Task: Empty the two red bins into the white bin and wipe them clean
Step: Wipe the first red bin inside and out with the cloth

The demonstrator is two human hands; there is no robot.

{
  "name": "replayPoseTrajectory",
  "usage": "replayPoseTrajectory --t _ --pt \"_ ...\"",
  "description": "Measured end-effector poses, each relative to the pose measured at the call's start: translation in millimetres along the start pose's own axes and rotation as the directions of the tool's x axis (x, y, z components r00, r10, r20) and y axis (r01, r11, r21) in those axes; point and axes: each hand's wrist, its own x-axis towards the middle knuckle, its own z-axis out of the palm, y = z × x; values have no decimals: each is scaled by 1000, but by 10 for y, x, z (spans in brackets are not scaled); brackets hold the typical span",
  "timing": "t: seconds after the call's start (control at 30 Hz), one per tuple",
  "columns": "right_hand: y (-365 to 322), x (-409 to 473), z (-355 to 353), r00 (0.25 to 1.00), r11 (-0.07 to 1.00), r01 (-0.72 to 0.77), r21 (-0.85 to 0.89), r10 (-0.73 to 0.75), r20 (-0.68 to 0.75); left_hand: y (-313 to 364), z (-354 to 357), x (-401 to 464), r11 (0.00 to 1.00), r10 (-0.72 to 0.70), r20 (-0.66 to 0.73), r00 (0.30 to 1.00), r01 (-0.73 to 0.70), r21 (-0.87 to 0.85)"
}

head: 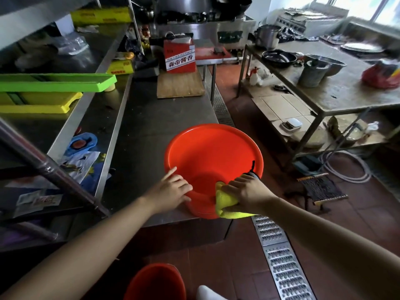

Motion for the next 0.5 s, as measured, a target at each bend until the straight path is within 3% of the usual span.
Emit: replayPoseTrajectory --t 0.1,0.23,0.33,0.5 --pt "-15 14 6 999 999 29 -15 -29 -29 323 50 134 999 5 28 1000 -7 45" --pt "49 -64 18 987 991 131 -6 -131 -89 769 210 341 987 -89 -103 991 74 -139" --pt "184 -115 17 980 982 184 46 -180 -85 704 252 282 982 -70 -194 978 33 -188" --pt "466 -151 -24 977 975 214 57 -213 -19 169 79 10 993 -48 -74 996 40 -108"
